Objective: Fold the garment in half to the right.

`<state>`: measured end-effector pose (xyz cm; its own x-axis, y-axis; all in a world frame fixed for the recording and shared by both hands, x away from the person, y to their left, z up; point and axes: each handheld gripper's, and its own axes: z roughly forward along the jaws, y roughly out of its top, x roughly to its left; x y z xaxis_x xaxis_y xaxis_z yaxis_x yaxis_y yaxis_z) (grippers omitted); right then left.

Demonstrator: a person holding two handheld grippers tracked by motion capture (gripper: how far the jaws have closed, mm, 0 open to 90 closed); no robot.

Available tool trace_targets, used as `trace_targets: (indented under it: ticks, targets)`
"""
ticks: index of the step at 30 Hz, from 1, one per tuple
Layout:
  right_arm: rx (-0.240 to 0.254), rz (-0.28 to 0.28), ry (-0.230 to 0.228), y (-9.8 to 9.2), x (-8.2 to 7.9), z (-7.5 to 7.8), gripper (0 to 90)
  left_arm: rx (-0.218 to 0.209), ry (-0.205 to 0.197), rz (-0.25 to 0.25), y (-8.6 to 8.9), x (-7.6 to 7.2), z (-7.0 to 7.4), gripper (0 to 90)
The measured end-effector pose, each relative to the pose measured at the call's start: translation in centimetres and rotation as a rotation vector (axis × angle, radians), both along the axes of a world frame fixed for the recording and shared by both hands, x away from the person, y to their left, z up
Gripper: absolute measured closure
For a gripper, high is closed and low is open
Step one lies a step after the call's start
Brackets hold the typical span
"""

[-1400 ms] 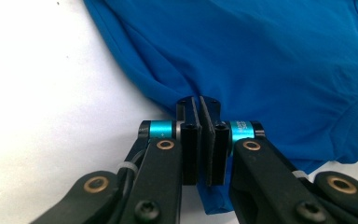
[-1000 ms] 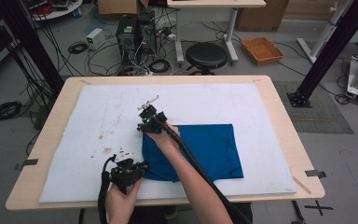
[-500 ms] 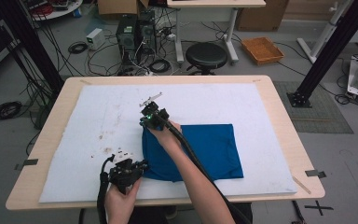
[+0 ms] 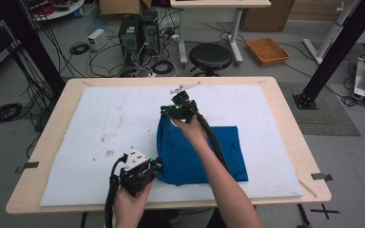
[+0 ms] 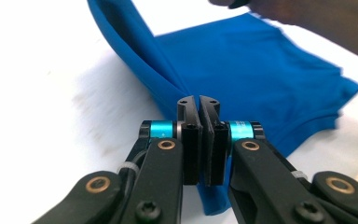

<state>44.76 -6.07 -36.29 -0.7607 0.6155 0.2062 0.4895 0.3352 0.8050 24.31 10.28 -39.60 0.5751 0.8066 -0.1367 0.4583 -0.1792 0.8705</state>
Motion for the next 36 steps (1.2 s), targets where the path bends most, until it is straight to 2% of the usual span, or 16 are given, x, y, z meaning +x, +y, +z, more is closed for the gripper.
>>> trace_targets:
  ticks: [5, 10, 15, 18, 21, 28, 30, 33, 35, 36]
  targets:
    - [0.022, -0.008, -0.024, -3.5, -0.4, 1.4, 88.9, -0.033, -0.003, -0.079, -3.5, 0.7, 0.9, 87.4]
    - [0.016, -0.028, -0.033, -8.3, -0.8, 2.2, 88.9, -0.043, 0.001, -0.154, -7.7, 1.4, 1.1, 87.4]
    - [0.002, -0.045, -0.015, -13.0, -0.9, 1.8, 88.9, -0.056, 0.020, -0.215, -12.0, 2.2, 0.7, 87.4]
    - [0.000, -0.074, -0.011, -15.5, -0.9, 1.2, 88.9, -0.035, 0.035, -0.242, -14.5, 2.8, 0.1, 87.4]
    - [-0.035, -0.097, -0.007, -17.4, -0.9, 0.5, 88.9, -0.030, 0.057, -0.260, -16.5, 3.3, -0.6, 87.4]
    - [-0.106, -0.136, 0.021, -19.8, -0.5, -1.4, 88.9, 0.007, 0.101, -0.281, -19.5, 4.3, -2.0, 87.4]
    - [-0.147, -0.143, 0.033, -20.0, -0.2, -1.9, 88.9, 0.012, 0.112, -0.280, -20.0, 4.5, -2.4, 87.4]
    - [-0.180, -0.158, 0.030, -20.0, 0.0, -2.3, 88.8, 0.002, 0.121, -0.289, -20.5, 4.9, -2.7, 87.3]
    - [-0.214, -0.179, 0.026, -19.9, 0.0, -2.4, 88.2, -0.039, 0.120, -0.315, -20.9, 5.1, -3.0, 84.4]
    - [-0.242, -0.197, 0.017, -19.8, 0.0, -2.4, 86.9, -0.055, 0.112, -0.332, -20.9, 5.1, -3.0, 79.1]
